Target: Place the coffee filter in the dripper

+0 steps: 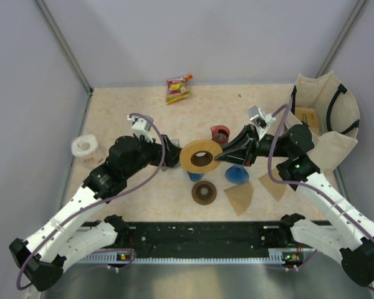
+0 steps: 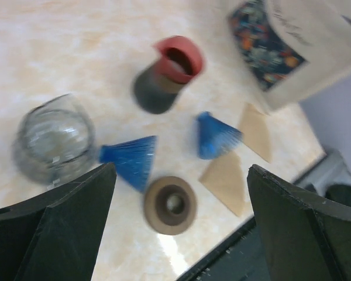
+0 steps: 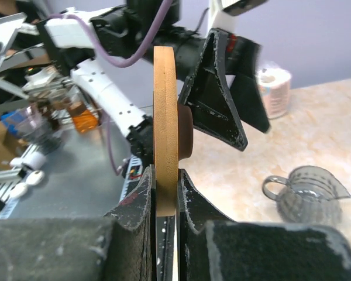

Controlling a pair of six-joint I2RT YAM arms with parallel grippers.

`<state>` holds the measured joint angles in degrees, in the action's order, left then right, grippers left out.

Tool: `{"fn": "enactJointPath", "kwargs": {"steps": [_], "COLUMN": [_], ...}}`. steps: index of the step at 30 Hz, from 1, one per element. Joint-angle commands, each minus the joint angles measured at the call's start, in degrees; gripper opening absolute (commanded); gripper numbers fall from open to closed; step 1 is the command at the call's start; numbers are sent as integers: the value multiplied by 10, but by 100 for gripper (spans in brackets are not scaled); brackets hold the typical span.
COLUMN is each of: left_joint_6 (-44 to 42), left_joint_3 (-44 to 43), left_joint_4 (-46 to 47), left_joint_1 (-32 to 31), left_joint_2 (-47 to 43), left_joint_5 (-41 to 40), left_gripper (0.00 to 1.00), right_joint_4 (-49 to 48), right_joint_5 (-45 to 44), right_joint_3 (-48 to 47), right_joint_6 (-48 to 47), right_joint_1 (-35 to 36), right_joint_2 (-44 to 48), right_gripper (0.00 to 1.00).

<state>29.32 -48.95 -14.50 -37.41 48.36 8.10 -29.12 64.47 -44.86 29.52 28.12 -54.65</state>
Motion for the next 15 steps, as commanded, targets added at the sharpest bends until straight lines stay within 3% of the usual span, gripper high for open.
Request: {"fn": "enactJointPath", "kwargs": {"steps": [1,5,7,11,15], "left_joint_6": [45,123,171,147,133], "left_joint_3": [-39,-47,-45,-27,-11], "left_joint_4": [-117,-196,-214,-127,-74], "left_joint_1": [1,1,1,1,0], "left_joint_2": [-12,-17,-22,-33,-22], "left_joint_5": [-288,-474,-540,-525,-511], "left_gripper": [99,99,99,99,99], "right_joint_4": [172,242,275,384,409], "right_joint_5": [-120,-249,-370,-527,-561], "right_joint_3": [-53,-79,-90,-151,-158], "right_joint_6": [-83,-54,15,78,162], "right_joint_1": [6,5,4,-6,-20], "right_joint_2": [4,-9,-16,-50,-89], "right_gripper": [0,0,0,0,0]}}
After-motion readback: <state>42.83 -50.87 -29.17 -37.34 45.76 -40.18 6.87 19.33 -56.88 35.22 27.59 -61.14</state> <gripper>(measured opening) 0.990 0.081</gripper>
